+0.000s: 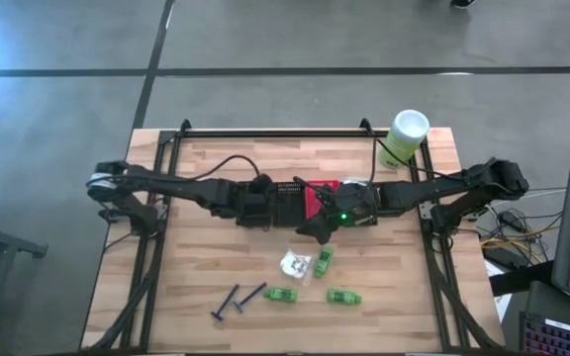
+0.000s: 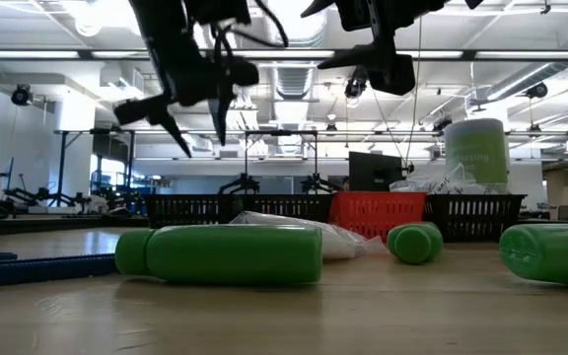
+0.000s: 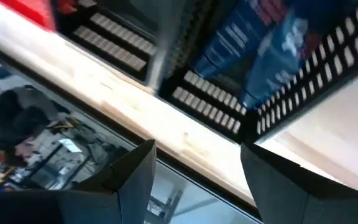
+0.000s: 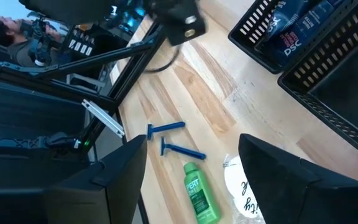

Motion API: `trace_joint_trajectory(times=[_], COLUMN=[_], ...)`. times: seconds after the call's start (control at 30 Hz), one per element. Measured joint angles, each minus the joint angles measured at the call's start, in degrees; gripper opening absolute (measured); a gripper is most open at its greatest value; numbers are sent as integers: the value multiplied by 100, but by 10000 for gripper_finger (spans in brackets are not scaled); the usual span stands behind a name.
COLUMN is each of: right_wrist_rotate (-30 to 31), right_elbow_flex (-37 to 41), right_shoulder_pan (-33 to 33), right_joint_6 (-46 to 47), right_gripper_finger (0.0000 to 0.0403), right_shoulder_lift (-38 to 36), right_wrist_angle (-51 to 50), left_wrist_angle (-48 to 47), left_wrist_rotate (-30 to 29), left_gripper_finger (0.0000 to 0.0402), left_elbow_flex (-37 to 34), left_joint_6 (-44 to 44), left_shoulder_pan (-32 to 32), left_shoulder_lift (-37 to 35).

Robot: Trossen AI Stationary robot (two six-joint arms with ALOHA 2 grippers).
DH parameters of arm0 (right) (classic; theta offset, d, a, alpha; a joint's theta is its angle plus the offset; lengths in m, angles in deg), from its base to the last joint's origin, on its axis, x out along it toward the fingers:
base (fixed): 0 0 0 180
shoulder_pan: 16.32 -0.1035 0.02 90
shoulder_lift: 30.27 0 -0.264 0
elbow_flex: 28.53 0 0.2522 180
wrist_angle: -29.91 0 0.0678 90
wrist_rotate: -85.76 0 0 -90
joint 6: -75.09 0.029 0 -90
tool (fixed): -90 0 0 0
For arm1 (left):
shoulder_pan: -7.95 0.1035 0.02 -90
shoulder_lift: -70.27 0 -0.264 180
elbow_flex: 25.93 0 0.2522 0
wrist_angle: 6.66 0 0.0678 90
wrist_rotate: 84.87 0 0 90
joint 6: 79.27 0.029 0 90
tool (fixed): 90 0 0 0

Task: Pick & Place Travel size toiletries
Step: Put the blue razor into the orange basket

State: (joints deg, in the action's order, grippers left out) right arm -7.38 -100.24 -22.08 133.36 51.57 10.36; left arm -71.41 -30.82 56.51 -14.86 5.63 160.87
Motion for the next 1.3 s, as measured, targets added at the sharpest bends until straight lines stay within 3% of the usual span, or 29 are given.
trace_joint_trajectory(times=[0.27,0.47,0.83,1.1,1.3], right_wrist_rotate=[-86,-151,-146,-150,-163], right_elbow_flex=[-1,-1,0,-1,-1], right_shoulder_pan=[0,0,4,-1,-323], right_joint_6=[-66,-295,-540,-646,-645], right_gripper_finger=[273,288,298,276,262], right_shoulder_lift=[0,0,0,0,-4], right_wrist_angle=[-274,-347,-478,-606,-1515], left_wrist_angle=[-315,-961,-1546,-1491,-1108], left_wrist_rotate=[48,283,2975,3530,3616], left_gripper_finger=[239,239,238,239,239], left_elbow_flex=[95,95,47,31,-92], left_joint_6=[-1423,-3698,-8281,-11269,-11988], left_shoulder_pan=[-732,-1353,-2266,-2397,-2778], left_shoulder_lift=[-308,-525,-720,-585,-561])
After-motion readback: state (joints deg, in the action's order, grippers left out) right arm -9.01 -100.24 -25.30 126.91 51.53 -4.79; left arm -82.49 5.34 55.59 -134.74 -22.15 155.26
